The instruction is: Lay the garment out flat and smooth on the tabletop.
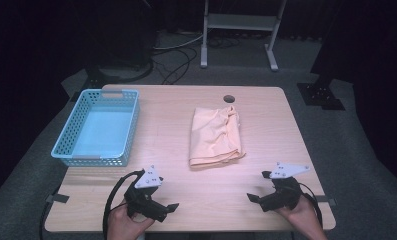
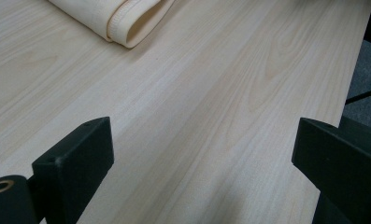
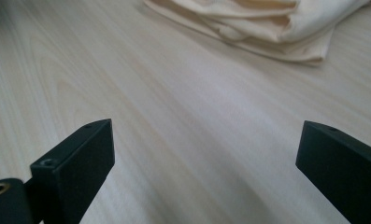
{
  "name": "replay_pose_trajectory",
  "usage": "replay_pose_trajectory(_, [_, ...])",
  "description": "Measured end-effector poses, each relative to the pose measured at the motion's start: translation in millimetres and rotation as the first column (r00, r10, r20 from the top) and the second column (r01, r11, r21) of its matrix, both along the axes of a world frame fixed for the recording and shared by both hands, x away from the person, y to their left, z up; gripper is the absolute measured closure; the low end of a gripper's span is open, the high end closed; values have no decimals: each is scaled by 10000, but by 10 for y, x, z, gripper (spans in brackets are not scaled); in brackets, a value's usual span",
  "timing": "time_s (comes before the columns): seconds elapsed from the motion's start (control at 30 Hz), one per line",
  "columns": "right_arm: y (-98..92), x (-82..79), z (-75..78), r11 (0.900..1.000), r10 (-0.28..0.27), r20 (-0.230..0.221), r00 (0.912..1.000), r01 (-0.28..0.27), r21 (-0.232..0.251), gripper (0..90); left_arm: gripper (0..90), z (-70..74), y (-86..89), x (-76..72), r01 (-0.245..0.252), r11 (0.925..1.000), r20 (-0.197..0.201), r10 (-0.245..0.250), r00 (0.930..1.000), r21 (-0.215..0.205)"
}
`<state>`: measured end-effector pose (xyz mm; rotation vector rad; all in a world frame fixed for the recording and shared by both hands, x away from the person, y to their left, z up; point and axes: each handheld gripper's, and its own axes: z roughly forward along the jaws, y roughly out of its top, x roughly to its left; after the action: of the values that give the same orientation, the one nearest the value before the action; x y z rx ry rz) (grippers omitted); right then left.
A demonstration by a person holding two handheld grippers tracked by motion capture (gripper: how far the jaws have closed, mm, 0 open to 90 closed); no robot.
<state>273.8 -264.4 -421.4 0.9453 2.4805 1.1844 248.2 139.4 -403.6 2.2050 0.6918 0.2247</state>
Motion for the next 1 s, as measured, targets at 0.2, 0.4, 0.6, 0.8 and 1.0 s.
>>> replay_pose_trajectory(0.2, [130,271,77,9998,114,76,9999,-113,-155,41,53,2,-1,-2,27,10000,3,-27,10000,-24])
replay_pose_trajectory(0.4, [249,532,137,9995,220,4,9998,-220,-209,41,53,-14,45,15,-95,9999,-37,95,9999,-142])
replay_pose_trajectory(0.6, [397,797,205,9988,259,-15,9997,-259,-415,42,53,0,36,6,-59,9999,30,59,10000,-82])
replay_pose_trajectory(0.8, [546,1062,209,9972,342,-91,9994,-348,-661,49,53,20,54,2,-105,9999,96,106,9999,-119])
replay_pose_trajectory(1.0, [666,1246,153,9958,310,-288,9991,-333,-853,49,53,33,77,0,-183,9997,151,186,9997,-172])
